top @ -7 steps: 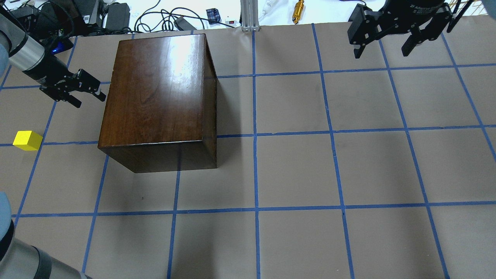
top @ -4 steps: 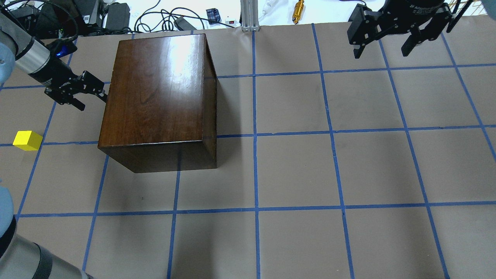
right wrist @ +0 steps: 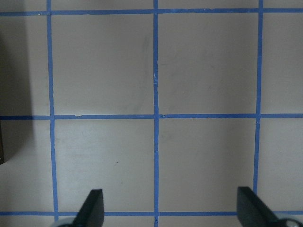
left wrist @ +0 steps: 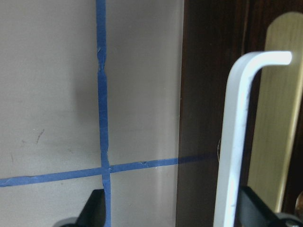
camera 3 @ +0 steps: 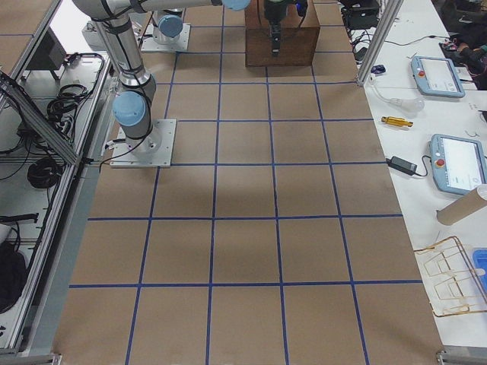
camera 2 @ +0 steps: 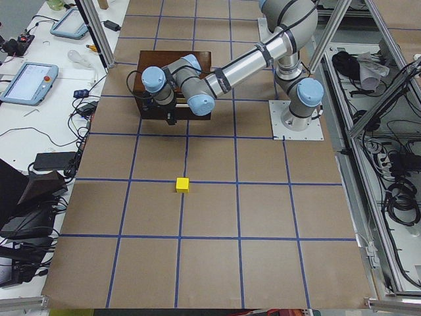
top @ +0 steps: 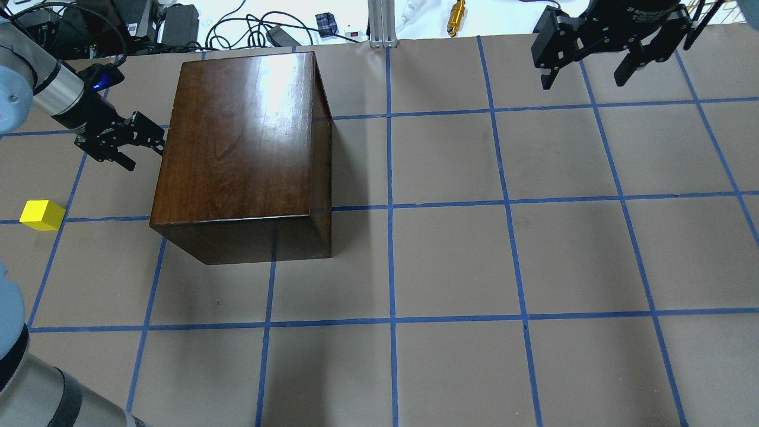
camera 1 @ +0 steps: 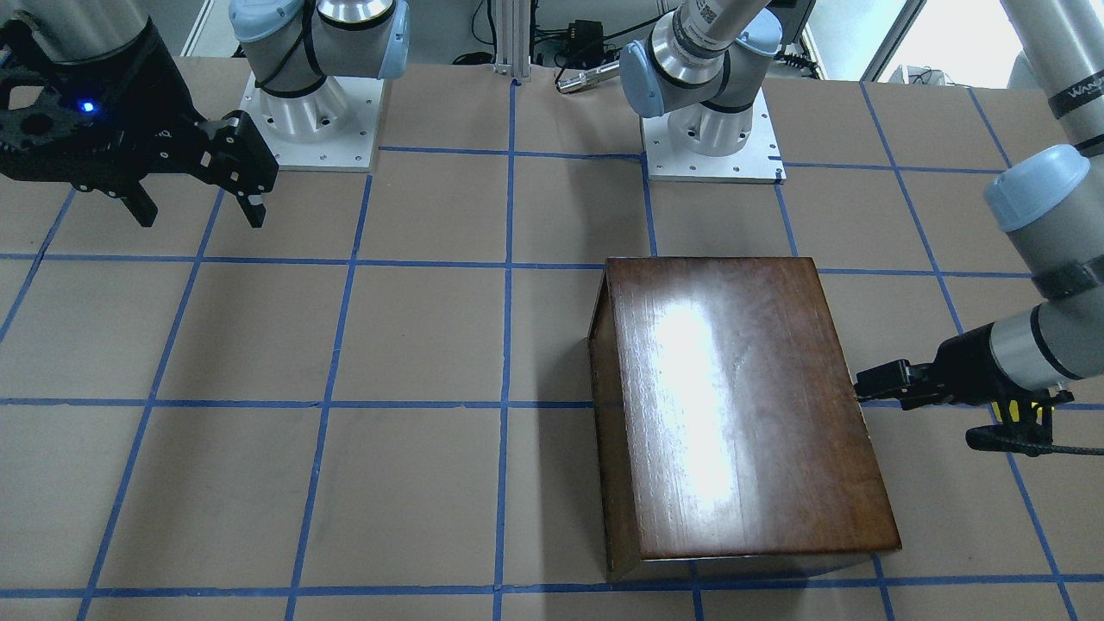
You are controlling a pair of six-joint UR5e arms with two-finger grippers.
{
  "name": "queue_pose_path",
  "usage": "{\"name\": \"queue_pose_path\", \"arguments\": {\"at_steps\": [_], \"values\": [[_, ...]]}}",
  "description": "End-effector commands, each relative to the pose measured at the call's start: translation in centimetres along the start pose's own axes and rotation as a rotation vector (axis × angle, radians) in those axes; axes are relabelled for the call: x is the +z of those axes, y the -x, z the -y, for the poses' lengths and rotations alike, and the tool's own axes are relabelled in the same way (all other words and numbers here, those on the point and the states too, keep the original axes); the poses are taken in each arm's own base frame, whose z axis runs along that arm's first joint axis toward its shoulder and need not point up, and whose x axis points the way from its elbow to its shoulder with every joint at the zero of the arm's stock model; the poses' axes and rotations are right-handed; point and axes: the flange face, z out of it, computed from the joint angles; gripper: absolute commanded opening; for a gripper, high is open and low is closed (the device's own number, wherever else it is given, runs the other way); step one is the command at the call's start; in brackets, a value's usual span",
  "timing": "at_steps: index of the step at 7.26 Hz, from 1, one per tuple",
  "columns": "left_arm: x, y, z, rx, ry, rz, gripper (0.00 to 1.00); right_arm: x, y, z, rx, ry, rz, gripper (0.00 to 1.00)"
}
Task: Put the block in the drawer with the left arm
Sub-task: 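Align the left gripper with the white drawer handle and grasp it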
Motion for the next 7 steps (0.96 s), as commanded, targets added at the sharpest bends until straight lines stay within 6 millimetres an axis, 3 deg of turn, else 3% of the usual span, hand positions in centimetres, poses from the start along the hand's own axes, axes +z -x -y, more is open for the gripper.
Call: {"name": "queue_pose_path", "arguments": {"at_steps": [1,7], "values": [[0.2,-0.1,0.1,0.001,0.002,-0.002,0.97,0.1,0.0,0.1,0.000,0.001,0.001,1.00],[1.2,-0.6,0.2,0.032,0.003,0.005,0.95,0.1,0.0,0.1,0.000,0.001,0.001,1.00]]}}
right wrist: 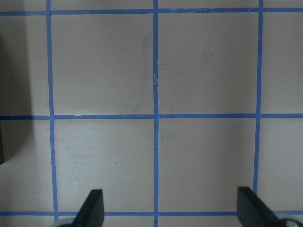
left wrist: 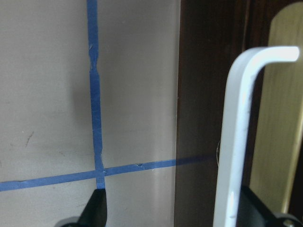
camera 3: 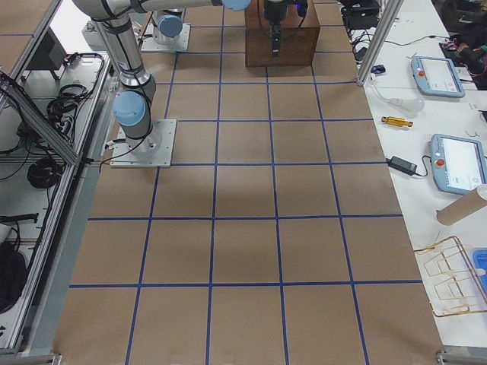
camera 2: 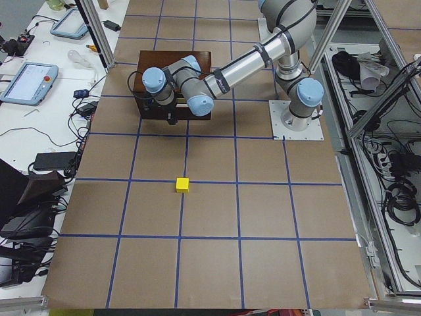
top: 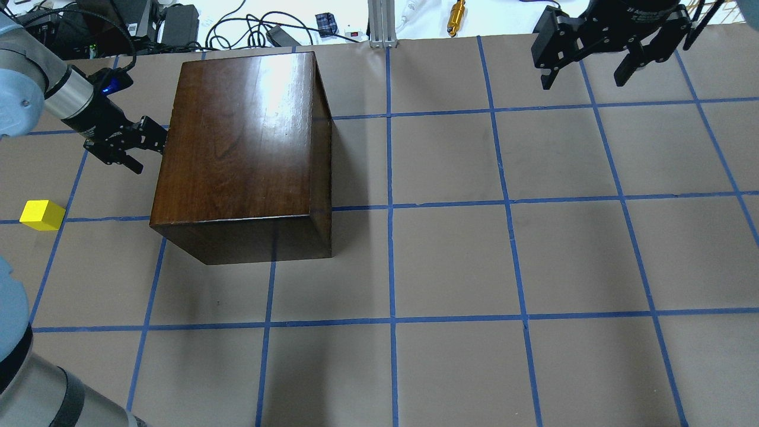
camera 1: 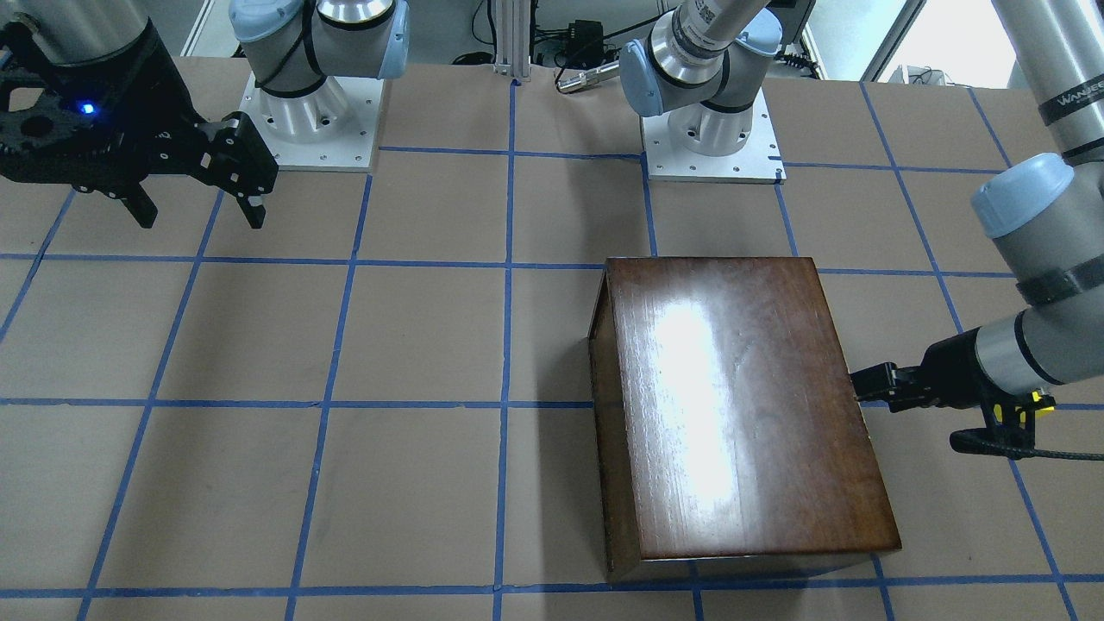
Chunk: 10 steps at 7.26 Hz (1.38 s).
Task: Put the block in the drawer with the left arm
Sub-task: 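Align the left gripper with the white drawer handle and grasp it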
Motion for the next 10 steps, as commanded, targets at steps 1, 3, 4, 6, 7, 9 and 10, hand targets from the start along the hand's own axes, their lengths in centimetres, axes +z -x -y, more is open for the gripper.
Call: {"name": "queue_pose_path", "arguments": {"at_steps": [1,3,4,6,7,9,10], "values": [[0.1,0.0,0.2,0.022,-0.005,0.007,0.95,0.0,0.0,0.0,0.000,0.000,-0.001,1.00],[0.0,0.1,0.3,0.035,-0.016,0.015,0.95,-0.1,0.0,0.0,0.001,-0.002,0.001,1.00],[-0.3,0.4,0.3,0.034,-0.023,0.017,0.95,0.0,-0.1,0.0,0.001,0.000,-0.001,1.00],[-0.2,0.6,0.3,0.037,-0.022,0.018,0.95,0.0,0.0,0.0,0.000,0.000,-0.001,1.00],[-0.4,0.7,0.4,0.038,-0.025,0.021,0.95,0.0,0.0,0.0,0.000,0.000,0.001,1.00],[-0.7,1.0,0.3,0.035,-0.021,0.037,0.96,0.0,-0.1,0.0,0.001,0.000,-0.001,1.00],[-0.8,1.2,0.3,0.035,-0.018,0.051,0.96,0.0,0.0,0.0,0.000,0.000,-0.001,1.00]]}}
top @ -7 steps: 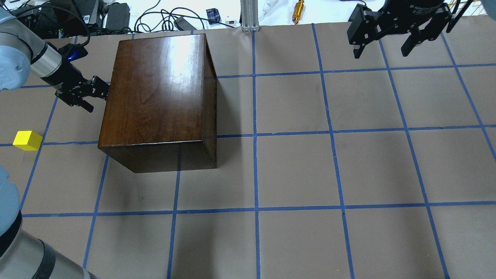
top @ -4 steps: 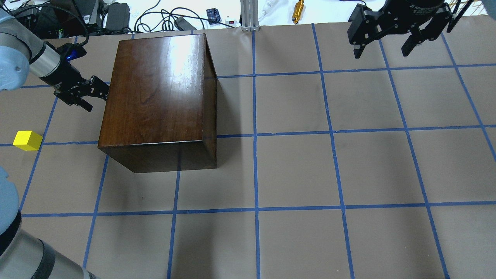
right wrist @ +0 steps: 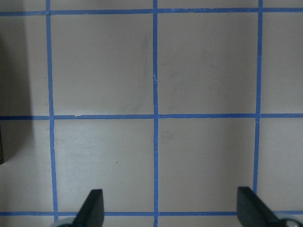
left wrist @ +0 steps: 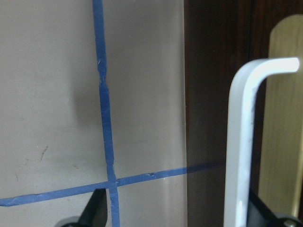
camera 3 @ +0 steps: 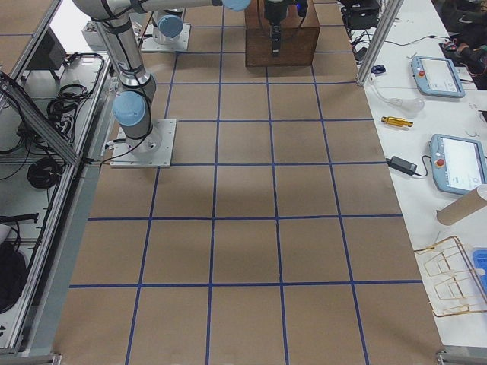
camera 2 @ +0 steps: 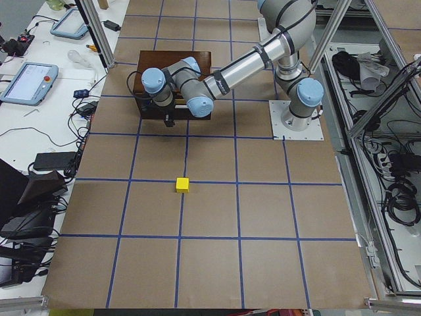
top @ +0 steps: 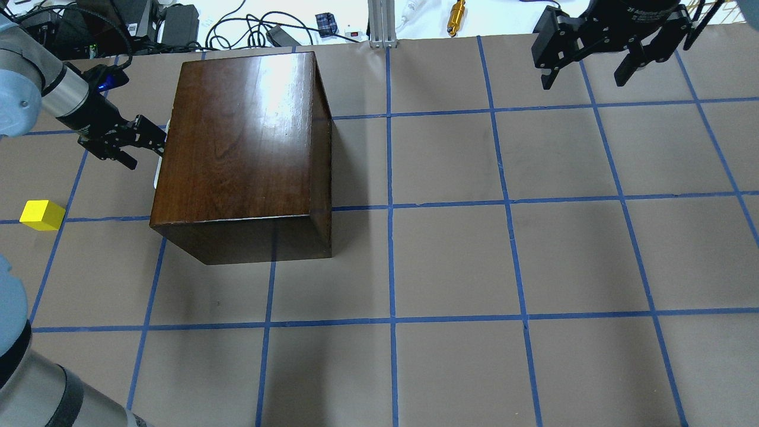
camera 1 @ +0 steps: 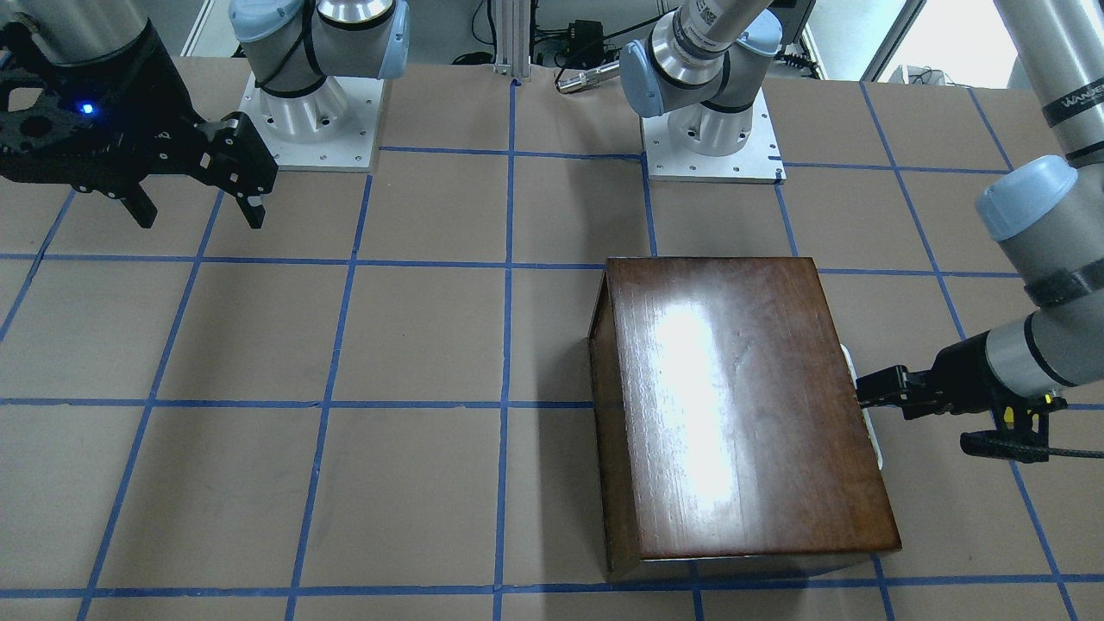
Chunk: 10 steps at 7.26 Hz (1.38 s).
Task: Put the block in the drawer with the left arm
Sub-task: 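Align the left gripper with the white drawer handle and grasp it, then pull the drawer outward with the left gripper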
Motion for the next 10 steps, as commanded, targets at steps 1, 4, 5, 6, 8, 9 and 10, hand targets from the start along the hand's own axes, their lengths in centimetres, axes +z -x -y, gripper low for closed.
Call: {"name": "queue_pose_path", "arguments": {"at_steps": [1,4,5,6,8,9,10], "values": [[-0.2,0.5,-0.1,-0.004,0.005,0.016,0.96,-0.1,0.0,0.0,0.000,-0.001,0.001,1.00],[-0.8,2.7,-0.7,-0.019,-0.006,0.013,0.98,0.0,0.1,0.0,-0.001,0.000,0.001,1.00],[-1.0,3.1,-0.8,-0.026,-0.009,0.014,0.99,-0.1,0.0,0.0,0.000,-0.001,0.001,1.00],[-1.0,3.2,-0.8,-0.025,-0.009,0.013,0.99,0.0,0.1,0.0,-0.001,0.000,0.000,1.00],[-1.1,4.8,-1.2,-0.029,-0.012,0.009,1.00,0.0,0.1,0.0,-0.001,0.000,0.000,1.00],[-1.2,5.1,-1.3,-0.030,-0.014,0.010,1.00,0.0,0.1,0.0,-0.001,0.000,0.001,1.00],[-1.4,5.8,-1.5,-0.037,-0.018,0.009,1.00,0.0,0.1,0.0,-0.001,0.000,0.000,1.00]]}}
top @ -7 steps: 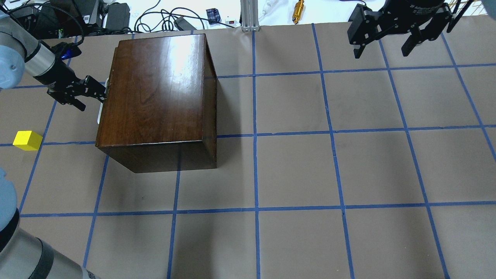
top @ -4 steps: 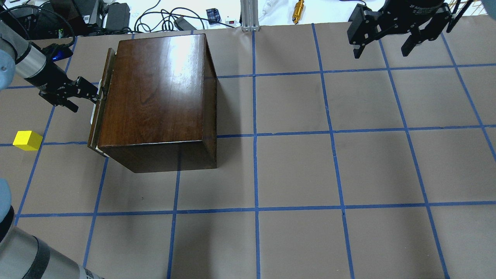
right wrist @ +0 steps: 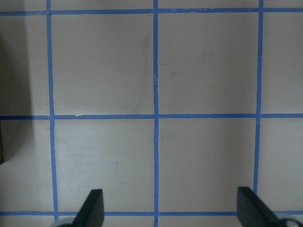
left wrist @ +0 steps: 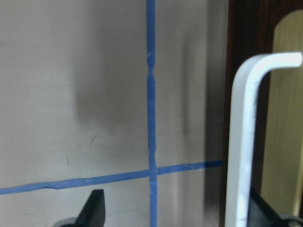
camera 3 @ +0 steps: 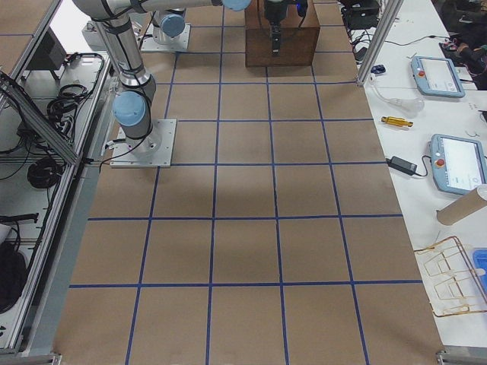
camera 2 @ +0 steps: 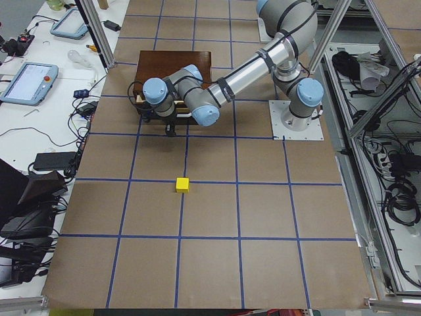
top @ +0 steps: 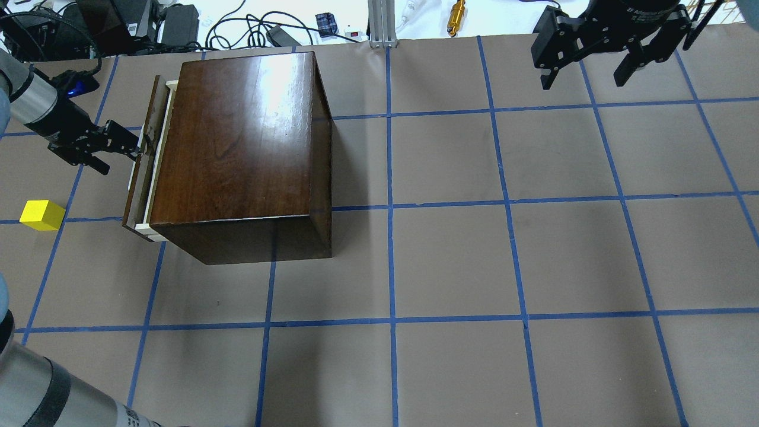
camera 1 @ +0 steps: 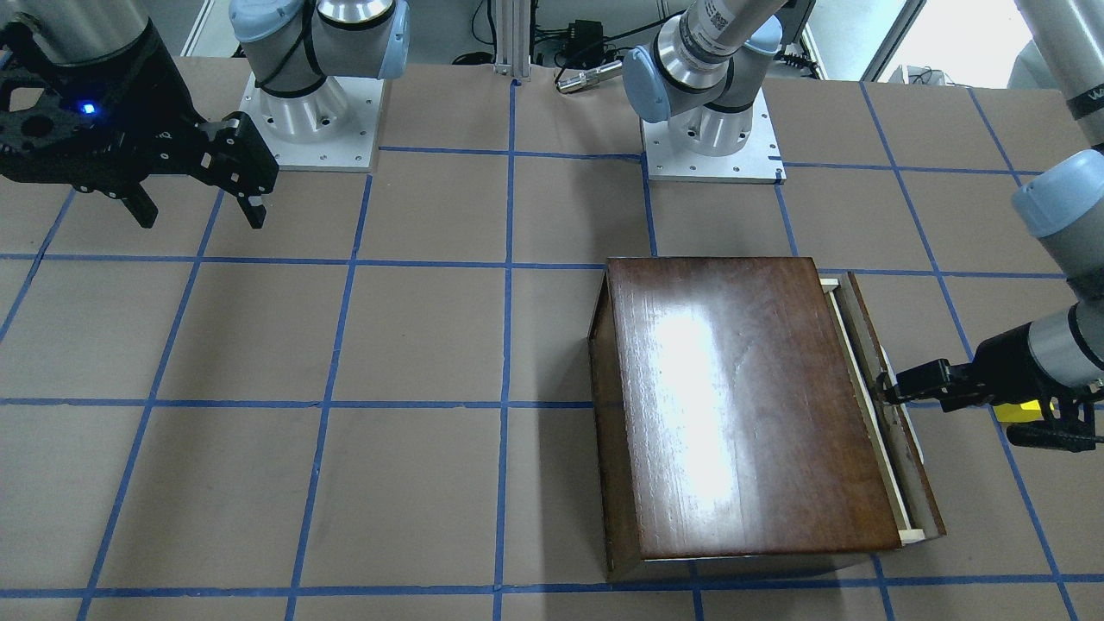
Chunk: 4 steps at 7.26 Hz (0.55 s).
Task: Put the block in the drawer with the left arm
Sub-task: 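Pull the drawer outward with the left gripper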
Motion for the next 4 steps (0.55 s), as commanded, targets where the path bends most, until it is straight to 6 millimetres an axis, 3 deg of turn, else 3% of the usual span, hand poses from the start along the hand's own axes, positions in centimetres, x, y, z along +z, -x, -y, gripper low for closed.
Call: {"name": "queue_pose_path", "arguments": {"at_steps": [1,4], "values": [[-0.4,1.6,-0.5,-0.018,-0.007,-0.002,1.00,-0.1,0.0,-0.1,0.000,-0.001,-0.001,1.00],[-0.3,3.1,-0.8,-0.017,-0.006,-0.006,1.00,-0.1,0.0,-0.1,0.000,-0.002,0.001,1.00]]}}
